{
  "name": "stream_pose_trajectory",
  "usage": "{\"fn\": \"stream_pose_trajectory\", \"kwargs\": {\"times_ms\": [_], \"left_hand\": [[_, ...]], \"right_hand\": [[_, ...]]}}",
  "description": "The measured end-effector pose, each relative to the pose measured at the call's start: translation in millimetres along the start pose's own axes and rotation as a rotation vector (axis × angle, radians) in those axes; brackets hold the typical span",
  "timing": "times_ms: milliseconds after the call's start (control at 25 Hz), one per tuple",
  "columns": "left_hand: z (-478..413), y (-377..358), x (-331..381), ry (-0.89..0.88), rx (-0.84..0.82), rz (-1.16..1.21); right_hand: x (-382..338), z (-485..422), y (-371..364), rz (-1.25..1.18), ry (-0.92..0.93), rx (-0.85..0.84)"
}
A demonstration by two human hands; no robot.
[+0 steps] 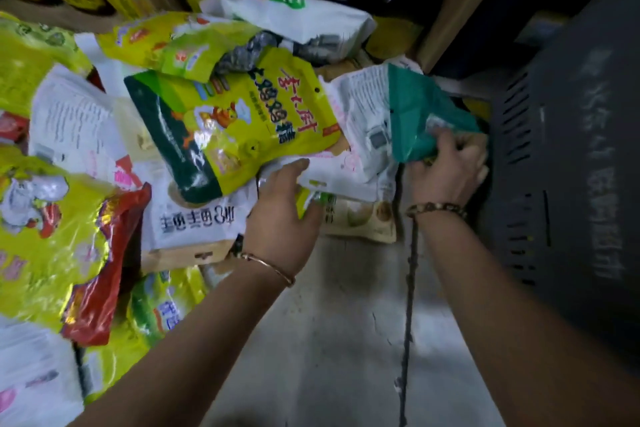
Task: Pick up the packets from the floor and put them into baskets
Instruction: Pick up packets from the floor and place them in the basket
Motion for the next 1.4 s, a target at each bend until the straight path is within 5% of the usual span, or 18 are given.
{"fn": "stream_pose_trajectory", "kwargs": {"times_ms": [280, 440, 640, 720, 840, 1000, 1080, 1240, 1400], "left_hand": [[-51.5, 1.9, 27.0, -0.049, -0.165, 0.335], [-56.0, 0.3, 36.1, 0.013, -0.287, 0.427], [-36.6, -23.8, 50.1, 0.074, -0.558, 0.772], [-28.0, -30.3, 53.5, 0.097, -0.573, 0.838], [-19.0, -31.1, 38.0, 0.292, -0.376, 0.823], [-10.5, -16.7, 11.4, 0.415, -0.165, 0.728], [-11.1, -1.4, -0.7, 0.425, -0.079, 0.668], [-7.1, 19.5, -19.6, 0.466, -0.017, 0.667], [-8.3, 29.4, -26.4, 0.462, 0.001, 0.662]], "right_hand": [[-28.3, -21.0, 72.2, -0.728, 0.010, 0.243], [-70.6, -21.6, 88.1, -1.125, -0.027, -0.097], [-55.5, 16.7, 48.1, -1.459, -0.399, -0.465], [-44.9, 25.1, 36.4, -1.462, -0.510, -0.437], [-35.5, 30.5, 17.4, -1.437, -0.590, -0.389], [-22.5, 19.9, -31.5, -1.413, -0.801, -0.526], [4.1, 10.5, -56.9, -1.208, -0.930, -0.514], [5.6, -2.2, -95.8, -0.965, -0.895, -0.674], [-4.7, -16.1, -108.5, -0.973, -0.860, -0.632]]}}
Point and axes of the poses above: each hand's wrist, its own z-axis away from the middle knuckle, its own y-axis out of the back of the hand, x = y × z, the point moved 8 cm from there along -z, towards the middle knuckle, and after that the axes turned 1 degree about -y, right-handed, at the moved point
